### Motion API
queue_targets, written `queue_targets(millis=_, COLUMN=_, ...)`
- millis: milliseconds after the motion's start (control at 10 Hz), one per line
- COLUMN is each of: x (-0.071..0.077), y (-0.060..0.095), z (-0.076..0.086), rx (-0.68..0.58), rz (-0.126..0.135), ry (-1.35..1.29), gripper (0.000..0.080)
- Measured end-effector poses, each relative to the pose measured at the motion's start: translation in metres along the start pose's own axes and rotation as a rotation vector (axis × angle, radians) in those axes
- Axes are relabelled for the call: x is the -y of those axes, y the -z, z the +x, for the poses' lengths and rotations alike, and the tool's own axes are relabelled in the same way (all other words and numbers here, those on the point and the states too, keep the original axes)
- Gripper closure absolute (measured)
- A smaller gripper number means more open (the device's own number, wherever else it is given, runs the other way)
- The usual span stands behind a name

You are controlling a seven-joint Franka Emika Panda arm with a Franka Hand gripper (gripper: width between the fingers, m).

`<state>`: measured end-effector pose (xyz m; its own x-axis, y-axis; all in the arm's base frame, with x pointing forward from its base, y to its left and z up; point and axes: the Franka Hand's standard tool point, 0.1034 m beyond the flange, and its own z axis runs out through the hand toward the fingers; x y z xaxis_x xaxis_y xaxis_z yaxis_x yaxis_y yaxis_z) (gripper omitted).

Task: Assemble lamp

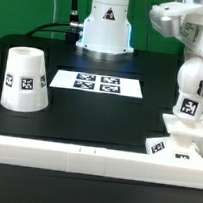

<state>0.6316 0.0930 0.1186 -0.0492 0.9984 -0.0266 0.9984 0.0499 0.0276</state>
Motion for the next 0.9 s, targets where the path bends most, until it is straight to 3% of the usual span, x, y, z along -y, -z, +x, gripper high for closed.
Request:
queue_targets(millis=100, x=0.000, y=0.000, z=0.000, rx=0.000, rz=0.000, ry=-0.034, gripper=0.0223)
queue_targets(millis=200, x=0.003, y=0.000, z=-0.004, rx=0.002, rz=0.026, ry=-0.067, gripper=0.0223)
queue_targets(millis=500, x=0.006, y=-0.001, z=-0.014, rx=-0.010, rz=0.068, ry=-0.365, gripper=0.0223)
queue_targets(millis=900, x=0.005, y=-0.001, z=-0.015, rx=-0.001, rz=0.069, ry=-0.663, gripper=0.0222)
